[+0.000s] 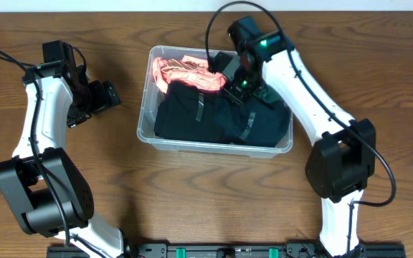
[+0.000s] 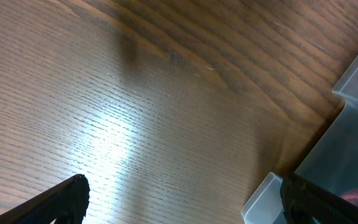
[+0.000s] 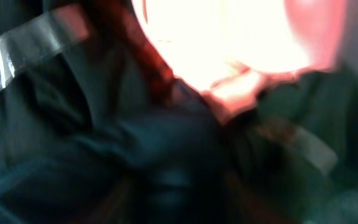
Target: Pack container
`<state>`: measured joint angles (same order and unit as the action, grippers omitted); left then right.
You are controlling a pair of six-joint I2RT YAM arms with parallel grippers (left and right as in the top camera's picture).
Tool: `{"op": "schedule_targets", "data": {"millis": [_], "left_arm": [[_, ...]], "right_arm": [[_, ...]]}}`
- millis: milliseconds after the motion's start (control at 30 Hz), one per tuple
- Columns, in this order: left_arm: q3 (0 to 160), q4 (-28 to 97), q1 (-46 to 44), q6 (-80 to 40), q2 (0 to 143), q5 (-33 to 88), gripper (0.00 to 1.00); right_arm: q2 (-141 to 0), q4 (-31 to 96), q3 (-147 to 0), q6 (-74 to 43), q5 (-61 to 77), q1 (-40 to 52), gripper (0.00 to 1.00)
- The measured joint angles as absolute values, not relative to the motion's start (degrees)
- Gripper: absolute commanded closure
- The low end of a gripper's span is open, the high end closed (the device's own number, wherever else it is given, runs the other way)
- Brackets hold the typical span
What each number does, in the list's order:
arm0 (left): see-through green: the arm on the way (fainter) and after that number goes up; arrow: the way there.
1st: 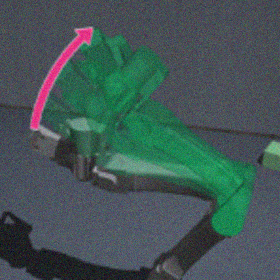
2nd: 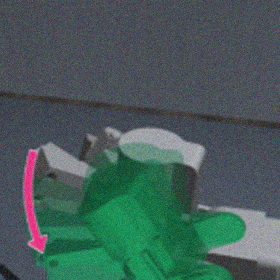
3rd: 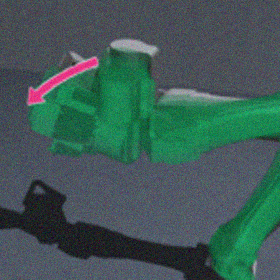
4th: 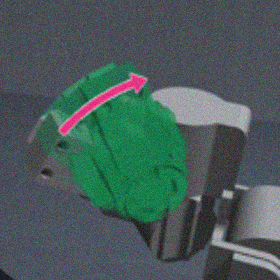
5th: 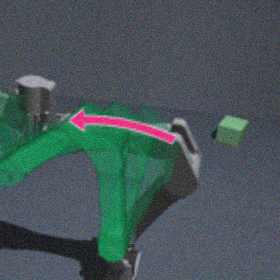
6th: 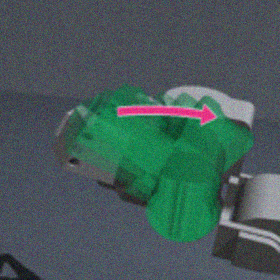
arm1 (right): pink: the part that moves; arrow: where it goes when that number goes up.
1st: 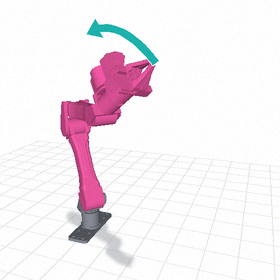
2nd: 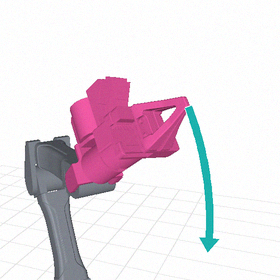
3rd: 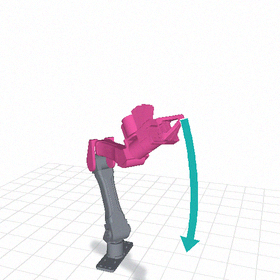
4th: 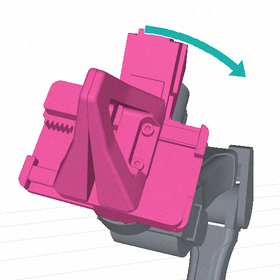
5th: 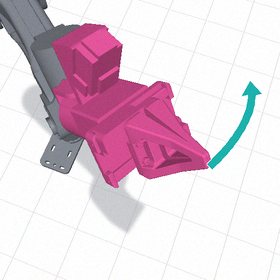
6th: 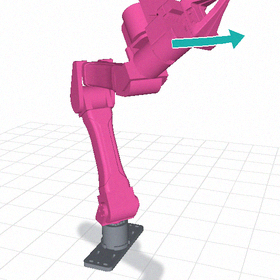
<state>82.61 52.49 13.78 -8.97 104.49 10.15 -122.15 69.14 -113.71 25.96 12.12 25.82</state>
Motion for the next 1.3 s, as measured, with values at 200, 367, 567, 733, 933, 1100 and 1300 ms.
{"op": "schedule_targets", "data": {"millis": [200,367,567,733,933,1100,1300], "left_arm": [[82.6,52.5,13.8,-9.0,104.5,10.1,0.02],[82.6,52.5,13.8,-9.0,104.5,10.2,0.02],[82.6,52.5,13.8,-9.0,104.5,10.1,0.02],[82.6,52.5,13.8,-9.0,104.5,10.1,0.02],[82.6,52.5,13.8,-9.0,104.5,10.1,0.02],[82.6,52.5,13.8,-9.0,104.5,10.1,0.02],[82.6,52.5,13.8,-9.0,104.5,10.1,0.02]], "right_arm": [[-121.4,78.2,-126.7,25.6,10.6,25.2,0.01],[-117.0,85.8,-134.5,22.4,6.3,24.6,0.01],[-107.5,91.9,-136.4,18.5,0.2,21.8,0.01],[-102.0,94.4,-137.1,17.5,-2.5,21.0,0.01],[-100.4,97.1,-137.1,17.1,-4.0,21.0,0.01],[-100.4,97.1,-137.1,17.1,-5.4,20.7,0.01],[-98.8,91.4,-135.0,17.1,-3.4,16.2,0.01]]}}
